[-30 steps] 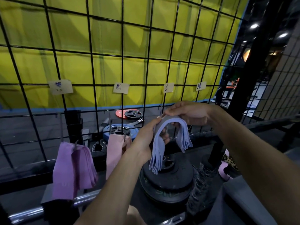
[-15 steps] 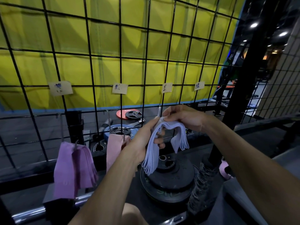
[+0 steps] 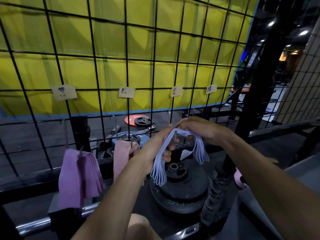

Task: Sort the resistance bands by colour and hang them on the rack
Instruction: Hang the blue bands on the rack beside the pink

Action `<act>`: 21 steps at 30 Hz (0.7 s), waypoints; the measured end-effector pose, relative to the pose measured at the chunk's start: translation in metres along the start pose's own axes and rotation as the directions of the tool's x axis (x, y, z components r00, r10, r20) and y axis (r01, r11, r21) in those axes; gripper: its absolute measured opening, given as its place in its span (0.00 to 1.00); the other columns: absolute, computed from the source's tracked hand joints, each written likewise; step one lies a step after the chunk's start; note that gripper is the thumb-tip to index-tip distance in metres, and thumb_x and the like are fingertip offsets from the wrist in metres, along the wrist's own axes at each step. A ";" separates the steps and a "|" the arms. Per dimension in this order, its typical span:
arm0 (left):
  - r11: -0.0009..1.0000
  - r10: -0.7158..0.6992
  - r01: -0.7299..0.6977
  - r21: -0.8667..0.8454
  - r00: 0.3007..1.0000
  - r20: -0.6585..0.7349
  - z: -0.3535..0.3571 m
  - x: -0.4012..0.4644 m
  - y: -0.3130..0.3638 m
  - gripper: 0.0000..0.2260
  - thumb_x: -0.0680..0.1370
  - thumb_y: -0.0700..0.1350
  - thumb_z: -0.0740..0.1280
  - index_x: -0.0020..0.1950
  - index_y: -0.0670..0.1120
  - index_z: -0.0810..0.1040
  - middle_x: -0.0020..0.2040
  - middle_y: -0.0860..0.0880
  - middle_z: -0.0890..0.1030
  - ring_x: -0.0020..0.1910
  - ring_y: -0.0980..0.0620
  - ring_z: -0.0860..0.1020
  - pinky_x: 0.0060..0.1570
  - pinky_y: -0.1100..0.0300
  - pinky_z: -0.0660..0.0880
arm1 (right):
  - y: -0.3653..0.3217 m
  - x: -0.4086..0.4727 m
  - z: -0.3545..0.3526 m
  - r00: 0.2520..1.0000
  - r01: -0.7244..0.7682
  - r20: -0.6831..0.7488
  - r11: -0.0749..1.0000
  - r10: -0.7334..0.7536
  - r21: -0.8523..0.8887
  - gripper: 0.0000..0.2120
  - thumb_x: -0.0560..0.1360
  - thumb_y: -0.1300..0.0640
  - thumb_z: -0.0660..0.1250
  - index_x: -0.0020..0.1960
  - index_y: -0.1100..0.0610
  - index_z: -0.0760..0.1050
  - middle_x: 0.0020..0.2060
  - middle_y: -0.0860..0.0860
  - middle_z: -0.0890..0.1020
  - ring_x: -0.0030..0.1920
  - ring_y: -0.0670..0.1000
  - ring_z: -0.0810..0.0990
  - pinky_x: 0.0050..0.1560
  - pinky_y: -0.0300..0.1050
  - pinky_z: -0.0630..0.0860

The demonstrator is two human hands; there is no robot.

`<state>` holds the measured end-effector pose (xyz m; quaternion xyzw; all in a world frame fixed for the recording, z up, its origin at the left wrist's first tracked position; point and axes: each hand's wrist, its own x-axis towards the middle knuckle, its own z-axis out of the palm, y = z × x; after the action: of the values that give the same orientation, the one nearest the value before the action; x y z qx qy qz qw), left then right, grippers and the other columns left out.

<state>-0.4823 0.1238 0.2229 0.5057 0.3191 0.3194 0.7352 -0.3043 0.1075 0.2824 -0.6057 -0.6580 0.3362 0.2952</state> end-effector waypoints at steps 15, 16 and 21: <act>0.995 -0.025 0.027 0.095 0.999 -0.024 -0.004 0.001 0.004 0.19 0.79 0.59 0.68 0.43 0.42 0.75 0.29 0.50 0.65 0.24 0.54 0.61 0.26 0.62 0.59 | 0.026 -0.005 0.011 0.995 0.100 -0.023 0.986 -0.098 0.136 0.25 0.71 0.34 0.69 0.46 0.57 0.77 0.35 0.54 0.67 0.33 0.49 0.67 0.34 0.45 0.67; 0.995 -0.021 0.023 0.098 1.000 -0.020 -0.005 0.001 0.004 0.18 0.79 0.57 0.68 0.43 0.42 0.75 0.29 0.50 0.65 0.24 0.54 0.61 0.25 0.62 0.60 | 0.029 -0.003 0.012 0.993 0.114 -0.040 0.986 -0.110 0.125 0.23 0.73 0.36 0.69 0.46 0.57 0.78 0.35 0.54 0.68 0.33 0.49 0.68 0.34 0.45 0.68; 0.986 0.064 -0.061 0.153 0.998 -0.015 -0.009 0.002 0.006 0.12 0.81 0.51 0.68 0.45 0.43 0.76 0.29 0.50 0.67 0.24 0.54 0.62 0.25 0.62 0.61 | 0.034 0.002 0.016 0.980 0.166 -0.117 0.985 -0.159 0.052 0.12 0.78 0.49 0.70 0.47 0.58 0.78 0.36 0.53 0.74 0.35 0.47 0.71 0.37 0.42 0.69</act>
<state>-0.4892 0.1326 0.2257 0.5669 0.3339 0.3218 0.6809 -0.2973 0.1094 0.2455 -0.5586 -0.6768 0.2967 0.3767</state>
